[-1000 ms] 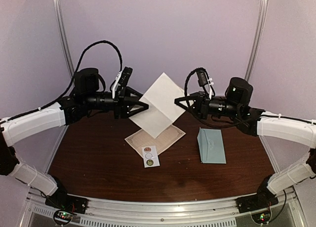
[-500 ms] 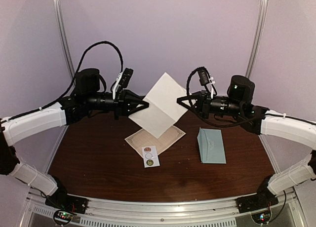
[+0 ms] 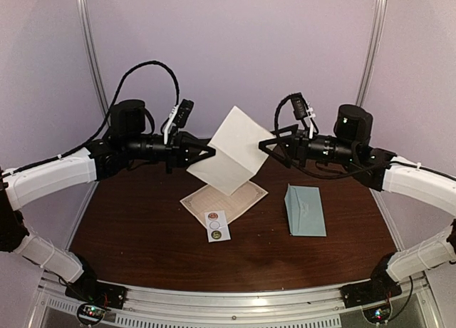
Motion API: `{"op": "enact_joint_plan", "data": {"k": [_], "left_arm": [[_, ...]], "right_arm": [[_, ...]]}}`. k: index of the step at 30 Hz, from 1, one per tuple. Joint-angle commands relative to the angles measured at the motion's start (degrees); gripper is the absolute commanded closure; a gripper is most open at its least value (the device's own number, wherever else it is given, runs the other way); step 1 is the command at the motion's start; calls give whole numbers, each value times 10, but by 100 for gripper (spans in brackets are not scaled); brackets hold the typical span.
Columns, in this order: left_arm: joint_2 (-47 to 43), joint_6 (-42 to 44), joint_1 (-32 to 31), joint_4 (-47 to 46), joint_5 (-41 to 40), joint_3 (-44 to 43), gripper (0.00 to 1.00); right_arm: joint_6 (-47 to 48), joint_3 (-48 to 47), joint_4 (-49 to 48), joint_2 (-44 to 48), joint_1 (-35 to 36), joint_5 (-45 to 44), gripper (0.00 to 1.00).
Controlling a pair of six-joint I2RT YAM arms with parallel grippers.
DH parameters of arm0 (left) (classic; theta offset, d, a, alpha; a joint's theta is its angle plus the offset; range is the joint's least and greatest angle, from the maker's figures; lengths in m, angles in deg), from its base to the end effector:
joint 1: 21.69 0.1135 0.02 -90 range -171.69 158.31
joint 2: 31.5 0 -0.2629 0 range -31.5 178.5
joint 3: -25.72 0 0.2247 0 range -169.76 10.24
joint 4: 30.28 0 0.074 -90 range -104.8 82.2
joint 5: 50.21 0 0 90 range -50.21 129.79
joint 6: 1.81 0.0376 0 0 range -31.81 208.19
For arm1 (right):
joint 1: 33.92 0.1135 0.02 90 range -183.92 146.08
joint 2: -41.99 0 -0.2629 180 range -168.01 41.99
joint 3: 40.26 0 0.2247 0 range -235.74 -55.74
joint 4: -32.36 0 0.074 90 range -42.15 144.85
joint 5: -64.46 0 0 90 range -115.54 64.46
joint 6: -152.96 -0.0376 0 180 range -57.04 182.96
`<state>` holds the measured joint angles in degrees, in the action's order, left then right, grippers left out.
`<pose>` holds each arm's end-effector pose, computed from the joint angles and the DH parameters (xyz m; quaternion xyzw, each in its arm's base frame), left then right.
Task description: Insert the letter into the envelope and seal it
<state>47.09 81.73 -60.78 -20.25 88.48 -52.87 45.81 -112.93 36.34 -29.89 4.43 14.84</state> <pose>0.2073 -0.2048 0.3540 0.4503 0.5956 -0.5179 0.4175 0.1930 0.1838 0.3607 -0.3585 0.6266 0.5222 0.4540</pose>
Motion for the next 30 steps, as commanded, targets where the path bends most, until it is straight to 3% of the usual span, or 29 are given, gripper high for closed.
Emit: {"op": "enact_joint_plan", "data": {"k": [1, 6, 11, 21, 30], "left_arm": [[-3, 4, 0, 1, -24, -12, 100], [-8, 5, 0, 11, -55, -15, 100], [-3, 5, 0, 20, -63, -20, 100], [10, 9, 0, 23, -29, -24, 100], [23, 13, 0, 26, 23, -30, 100]], "right_arm": [[15, -13, 26, 52, -14, -63, 13], [36, -7, 46, 93, -16, -125, 2], [79, -27, 88, 84, -3, -110, 1], [122, -87, 137, -36, 90, -117, 16], [157, -137, 173, -102, 111, -112, 34]]}}
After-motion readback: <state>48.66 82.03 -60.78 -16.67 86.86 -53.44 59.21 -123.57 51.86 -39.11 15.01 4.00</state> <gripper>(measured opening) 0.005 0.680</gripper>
